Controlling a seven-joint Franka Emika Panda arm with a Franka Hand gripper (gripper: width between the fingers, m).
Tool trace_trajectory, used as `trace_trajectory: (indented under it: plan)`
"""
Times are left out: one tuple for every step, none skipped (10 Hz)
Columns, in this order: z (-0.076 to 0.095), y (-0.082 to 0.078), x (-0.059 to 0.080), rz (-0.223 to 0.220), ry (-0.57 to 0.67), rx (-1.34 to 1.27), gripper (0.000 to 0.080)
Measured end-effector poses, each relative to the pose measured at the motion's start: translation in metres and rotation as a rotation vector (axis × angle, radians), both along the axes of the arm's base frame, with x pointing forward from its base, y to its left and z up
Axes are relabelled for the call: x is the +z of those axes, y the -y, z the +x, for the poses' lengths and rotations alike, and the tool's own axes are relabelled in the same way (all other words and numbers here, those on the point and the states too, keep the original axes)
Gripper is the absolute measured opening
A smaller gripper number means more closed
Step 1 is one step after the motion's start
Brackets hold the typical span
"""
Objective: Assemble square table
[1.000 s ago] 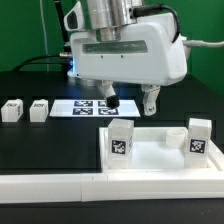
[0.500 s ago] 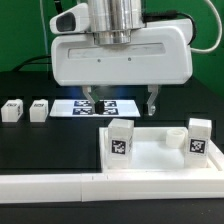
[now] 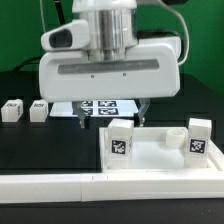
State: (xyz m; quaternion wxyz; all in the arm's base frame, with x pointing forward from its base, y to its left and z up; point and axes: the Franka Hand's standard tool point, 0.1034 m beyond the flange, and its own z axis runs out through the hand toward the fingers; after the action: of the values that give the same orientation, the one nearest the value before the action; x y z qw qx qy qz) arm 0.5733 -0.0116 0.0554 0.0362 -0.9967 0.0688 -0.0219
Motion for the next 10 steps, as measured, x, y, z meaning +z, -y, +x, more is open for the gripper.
trace_trajectory:
  plan:
    - [-0.005,0.002,-0.013,-0.007,-0.021,0.000,0.0649]
    - [-0.009,0.005,-0.024,-0.014,-0.033,-0.002,0.0649]
    - [-0.011,0.009,-0.034,-0.026,-0.035,-0.002,0.0649]
    - [-0.013,0.011,-0.041,-0.034,-0.036,-0.003,0.0649]
    - [-0.015,0.009,-0.046,-0.036,-0.041,-0.005,0.0649]
    - [-0.016,0.008,-0.047,-0.036,-0.042,-0.004,0.0649]
    - [-0.016,0.009,-0.047,-0.036,-0.042,-0.006,0.0649]
    - [-0.016,0.009,-0.047,-0.036,-0.042,-0.006,0.0536]
    - [-0.016,0.009,-0.047,-0.036,-0.042,-0.006,0.0536]
    - [-0.016,0.010,-0.047,-0.036,-0.042,-0.007,0.0354]
